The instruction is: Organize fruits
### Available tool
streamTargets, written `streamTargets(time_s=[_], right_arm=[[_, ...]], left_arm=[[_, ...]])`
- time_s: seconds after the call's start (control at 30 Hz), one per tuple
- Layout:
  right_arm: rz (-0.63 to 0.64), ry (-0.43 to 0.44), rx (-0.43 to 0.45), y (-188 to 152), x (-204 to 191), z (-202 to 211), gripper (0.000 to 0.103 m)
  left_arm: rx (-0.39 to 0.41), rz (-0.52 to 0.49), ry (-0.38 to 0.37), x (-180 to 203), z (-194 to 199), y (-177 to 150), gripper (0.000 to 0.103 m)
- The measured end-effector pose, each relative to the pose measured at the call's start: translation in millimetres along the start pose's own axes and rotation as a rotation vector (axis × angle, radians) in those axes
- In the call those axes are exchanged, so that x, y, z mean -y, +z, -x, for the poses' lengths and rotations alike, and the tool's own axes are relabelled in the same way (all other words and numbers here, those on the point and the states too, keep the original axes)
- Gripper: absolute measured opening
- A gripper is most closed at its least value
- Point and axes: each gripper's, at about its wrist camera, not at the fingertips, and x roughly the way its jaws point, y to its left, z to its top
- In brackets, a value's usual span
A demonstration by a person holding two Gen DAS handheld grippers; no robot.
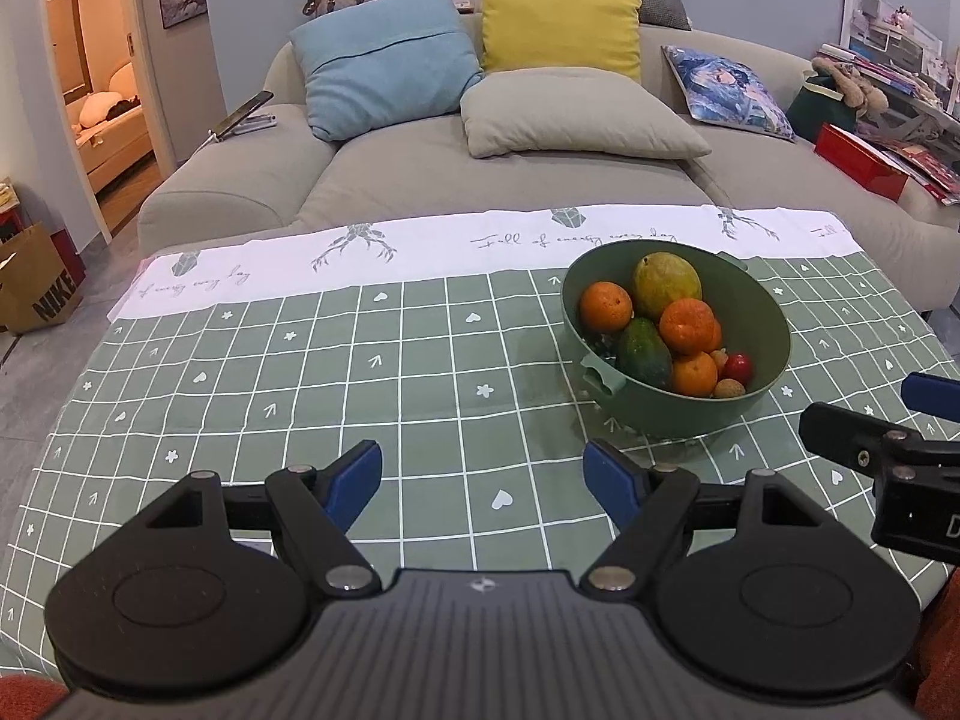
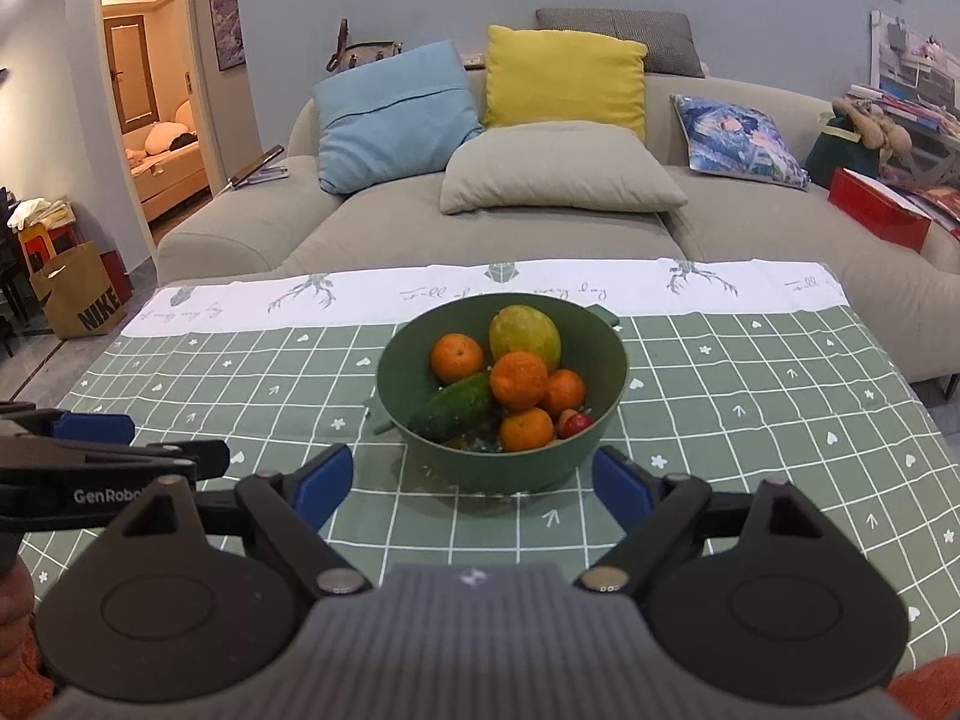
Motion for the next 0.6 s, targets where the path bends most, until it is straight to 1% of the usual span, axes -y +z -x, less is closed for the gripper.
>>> streamTargets(time_s=[0.6], right_arm=[[0.01,0.011,-0.023,-3.1,-0.1,-7.9,0.083]], left_arm=[[-0.022,0.009,0.005,-3.3,-5.1,-0.1,0.09]])
